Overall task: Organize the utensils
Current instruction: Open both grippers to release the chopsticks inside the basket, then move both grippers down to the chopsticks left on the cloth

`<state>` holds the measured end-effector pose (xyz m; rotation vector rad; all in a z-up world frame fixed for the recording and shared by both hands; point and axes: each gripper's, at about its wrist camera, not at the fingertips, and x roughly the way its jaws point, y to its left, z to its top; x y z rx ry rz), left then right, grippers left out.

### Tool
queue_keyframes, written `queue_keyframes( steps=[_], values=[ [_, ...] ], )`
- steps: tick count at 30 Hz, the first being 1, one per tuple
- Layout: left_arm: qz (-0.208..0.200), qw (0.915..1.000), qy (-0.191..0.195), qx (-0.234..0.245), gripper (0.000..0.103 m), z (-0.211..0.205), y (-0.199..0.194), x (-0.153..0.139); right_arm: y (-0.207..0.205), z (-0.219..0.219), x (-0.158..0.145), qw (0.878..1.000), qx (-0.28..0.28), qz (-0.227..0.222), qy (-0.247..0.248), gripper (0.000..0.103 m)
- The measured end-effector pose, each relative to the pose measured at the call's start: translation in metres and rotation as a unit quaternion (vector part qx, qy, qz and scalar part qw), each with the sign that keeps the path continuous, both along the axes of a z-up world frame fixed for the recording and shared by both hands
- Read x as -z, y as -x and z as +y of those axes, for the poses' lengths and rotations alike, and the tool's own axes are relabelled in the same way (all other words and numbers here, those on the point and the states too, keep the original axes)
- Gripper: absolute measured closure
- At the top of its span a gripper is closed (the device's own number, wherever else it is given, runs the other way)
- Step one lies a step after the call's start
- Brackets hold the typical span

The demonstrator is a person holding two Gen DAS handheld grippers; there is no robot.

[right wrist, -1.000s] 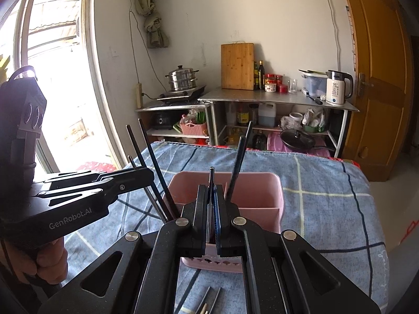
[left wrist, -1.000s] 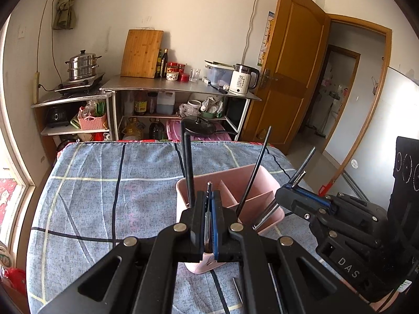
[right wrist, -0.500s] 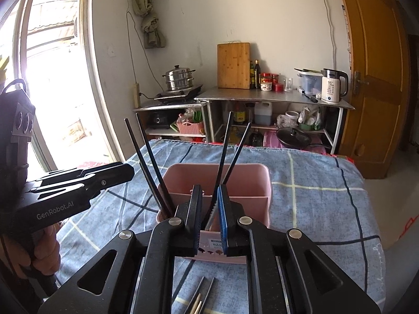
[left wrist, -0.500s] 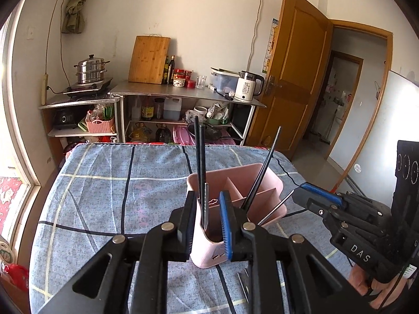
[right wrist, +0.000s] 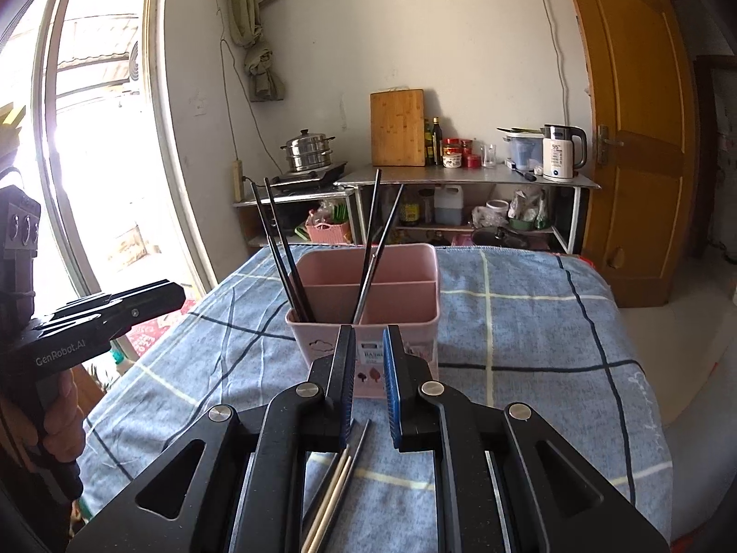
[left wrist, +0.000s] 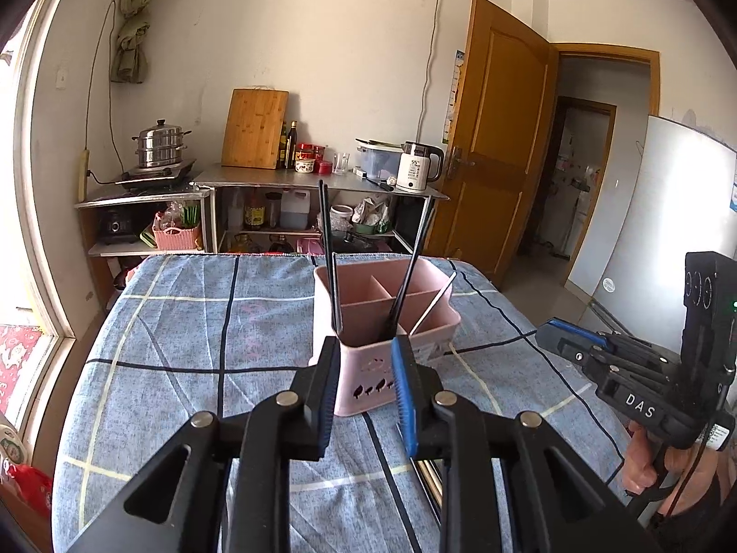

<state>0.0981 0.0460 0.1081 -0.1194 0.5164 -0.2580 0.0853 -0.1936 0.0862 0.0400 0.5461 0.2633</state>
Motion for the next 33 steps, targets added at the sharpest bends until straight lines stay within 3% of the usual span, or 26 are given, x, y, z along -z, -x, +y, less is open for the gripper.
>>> queue_keyframes(
  steps=[16,33],
  values=[
    [0.017,0.9997,0.012,-0.007,0.079,-0.005,0.053,0.040,0.051,-0.017,0.034,0.999,0.016,0.028,-0.009,0.091],
    [0.065,0.9978,0.012,0.006,0.074,-0.021,0.041,0.073,0.035,-0.009,0.069,0.997,0.001,0.081,-0.006,0.091]
  ],
)
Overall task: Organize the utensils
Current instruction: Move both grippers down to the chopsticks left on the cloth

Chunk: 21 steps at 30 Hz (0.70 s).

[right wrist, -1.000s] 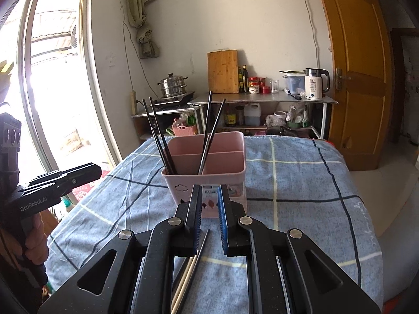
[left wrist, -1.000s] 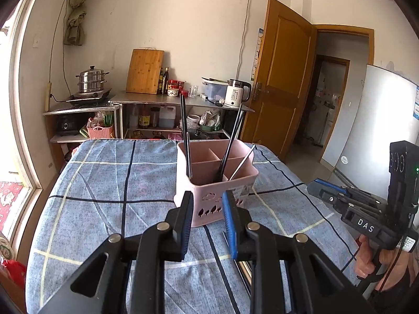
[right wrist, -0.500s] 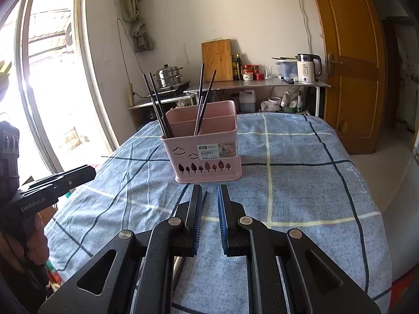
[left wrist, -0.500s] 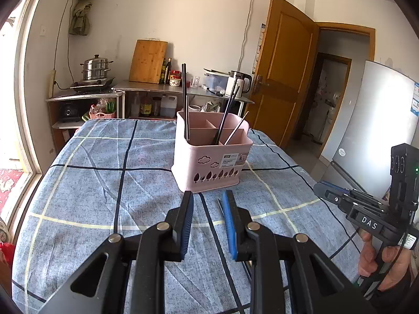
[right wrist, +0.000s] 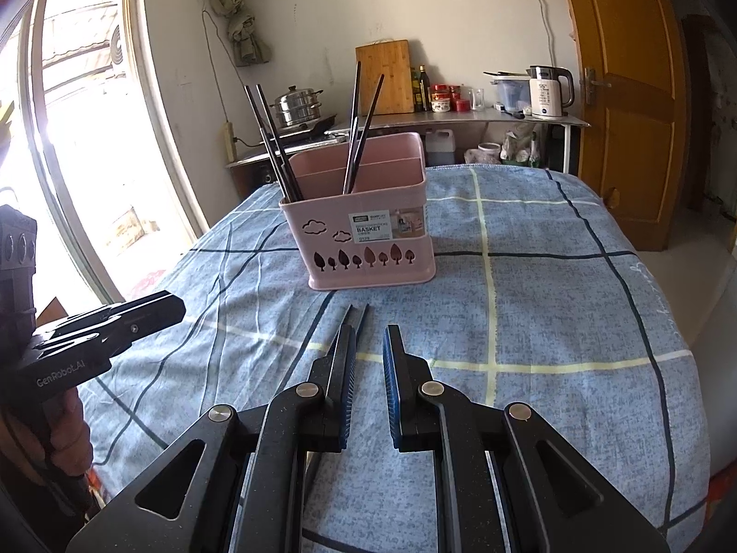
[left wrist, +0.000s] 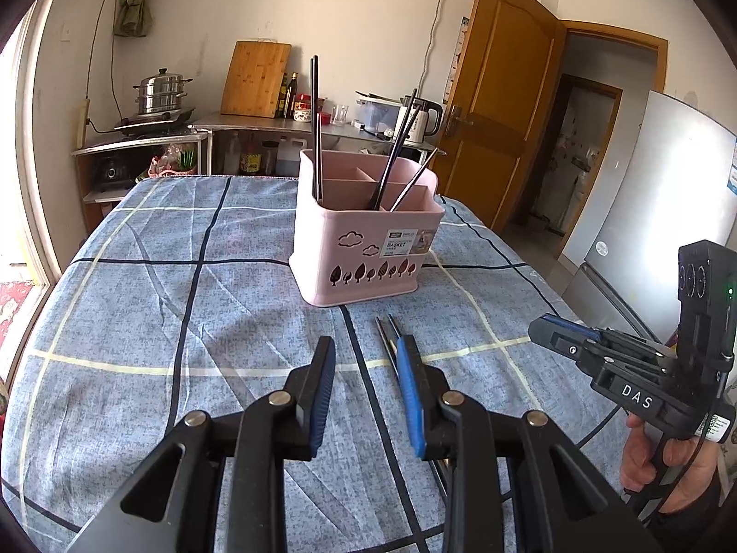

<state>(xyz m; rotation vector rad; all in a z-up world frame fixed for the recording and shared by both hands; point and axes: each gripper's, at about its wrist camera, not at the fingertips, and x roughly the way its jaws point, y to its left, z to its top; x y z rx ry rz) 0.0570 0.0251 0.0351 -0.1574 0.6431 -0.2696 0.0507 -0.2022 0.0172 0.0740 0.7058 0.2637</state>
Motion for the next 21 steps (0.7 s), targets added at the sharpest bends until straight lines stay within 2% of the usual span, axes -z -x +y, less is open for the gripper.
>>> queue_keyframes(
  steps=[13,21],
  values=[
    [0.046,0.9989,0.004,-0.012,0.070,0.003,-0.035,0.024,-0.060,0.022,0.045,0.996,-0.016,0.090,0.010,0.091],
    [0.053,0.9983,0.015,-0.018,0.070,0.011,-0.040,0.032,-0.096,0.038,0.062,0.992,-0.021,0.120,0.027,0.091]
  ],
)
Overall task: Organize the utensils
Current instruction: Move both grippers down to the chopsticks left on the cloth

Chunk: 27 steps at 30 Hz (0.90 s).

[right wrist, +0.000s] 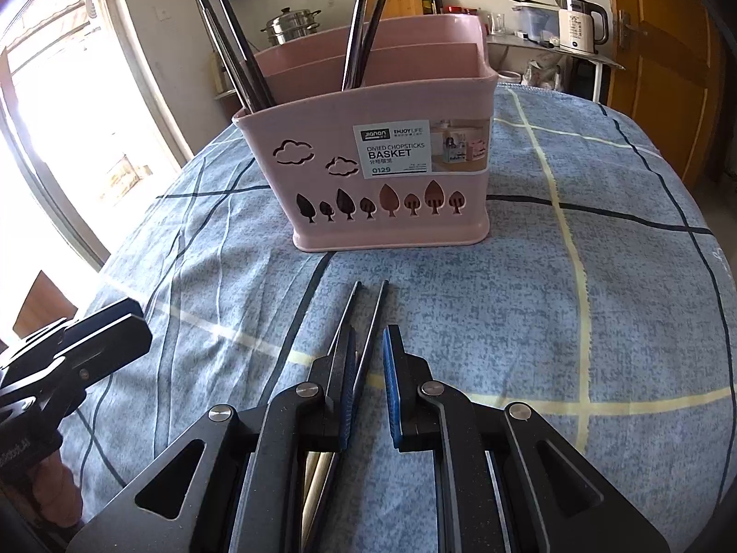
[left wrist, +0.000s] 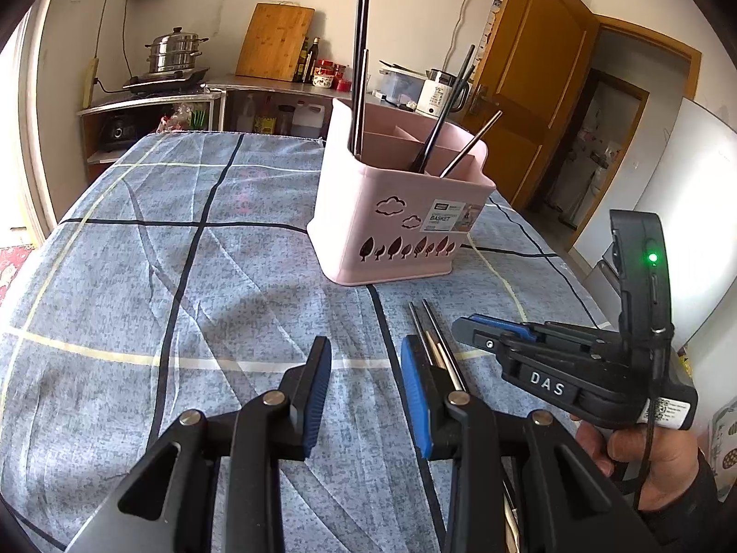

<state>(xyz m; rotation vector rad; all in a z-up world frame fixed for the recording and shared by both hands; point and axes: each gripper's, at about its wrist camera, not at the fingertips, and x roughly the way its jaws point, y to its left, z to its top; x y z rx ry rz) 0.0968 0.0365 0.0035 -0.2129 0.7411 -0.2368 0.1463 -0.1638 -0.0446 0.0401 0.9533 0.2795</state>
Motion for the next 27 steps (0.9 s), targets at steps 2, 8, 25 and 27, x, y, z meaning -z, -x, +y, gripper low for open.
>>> queue_keyframes(
  steps=[2,8,25,27],
  values=[
    [0.000,1.0000,0.001,-0.002,0.070,0.002,-0.001,0.000,-0.005,0.003,0.006,1.000,0.002,0.008,0.008,0.091],
    [0.002,1.0000,0.002,-0.003,0.070,0.002,-0.003,0.000,-0.008,-0.002,0.011,1.000,0.007,0.015,0.020,0.091],
    [0.069,0.9967,-0.018,0.037,0.070,-0.052,-0.049,0.025,0.015,-0.050,0.008,0.999,0.043,0.021,0.010,0.091],
    [0.074,0.9966,-0.017,0.033,0.070,-0.055,-0.058,0.027,0.014,-0.050,0.008,0.999,0.042,0.020,0.009,0.091]
  ],
)
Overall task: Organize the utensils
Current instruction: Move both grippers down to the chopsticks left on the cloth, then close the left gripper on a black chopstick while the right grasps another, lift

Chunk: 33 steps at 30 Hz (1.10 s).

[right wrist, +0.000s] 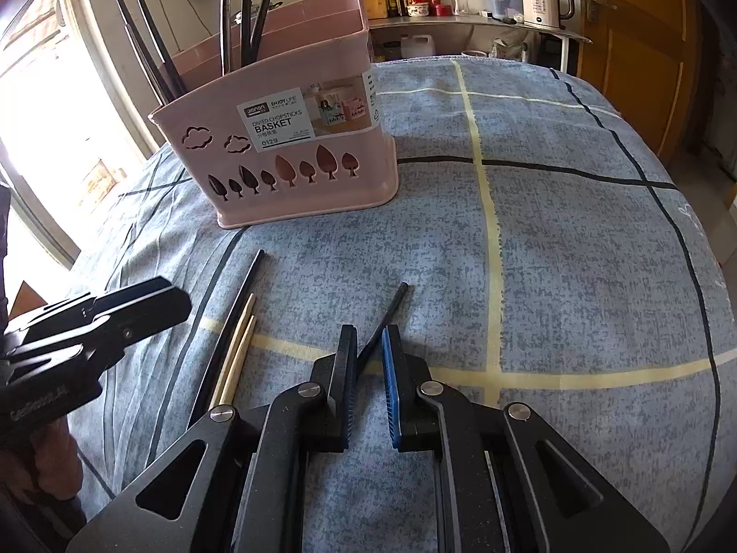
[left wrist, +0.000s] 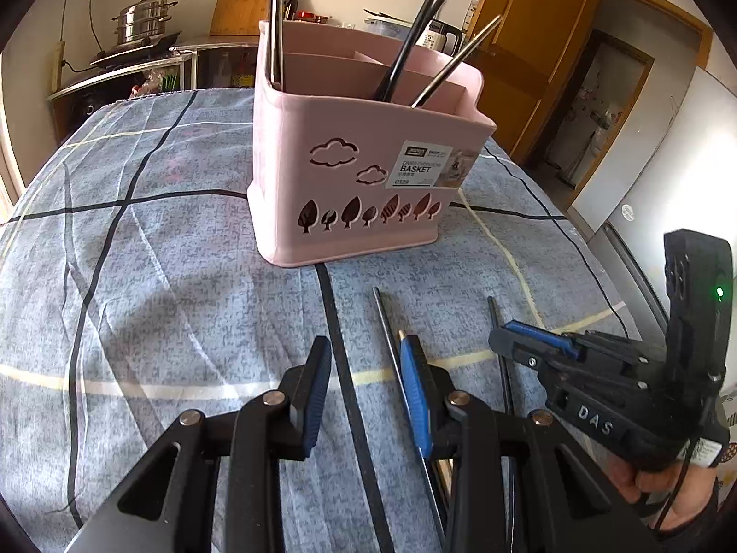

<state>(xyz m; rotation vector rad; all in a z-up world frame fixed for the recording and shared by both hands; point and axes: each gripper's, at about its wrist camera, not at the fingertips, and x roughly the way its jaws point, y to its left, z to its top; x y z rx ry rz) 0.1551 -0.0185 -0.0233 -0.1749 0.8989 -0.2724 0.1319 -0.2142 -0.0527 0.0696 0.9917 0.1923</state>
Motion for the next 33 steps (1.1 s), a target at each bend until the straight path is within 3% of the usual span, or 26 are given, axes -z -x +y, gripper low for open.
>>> queue_keyframes(
  steps=[10,17,26,33],
  values=[
    [0.013,0.9991,-0.041,-0.002,0.070,-0.026,-0.027,0.017,-0.001,0.000,0.001,1.000,-0.003,-0.002,0.001,0.091],
    [0.011,0.9970,-0.077,-0.002,0.092,-0.012,-0.016,0.016,-0.002,-0.001,0.001,1.000,-0.010,-0.002,0.000,0.092],
    [0.008,0.9945,-0.104,0.011,0.095,0.017,-0.014,0.015,-0.008,-0.002,0.001,1.000,-0.025,0.002,0.007,0.092],
    [0.034,0.9968,-0.070,-0.014,0.093,0.032,-0.009,0.015,-0.012,0.002,0.000,1.000,-0.016,0.017,0.020,0.092]
  ],
)
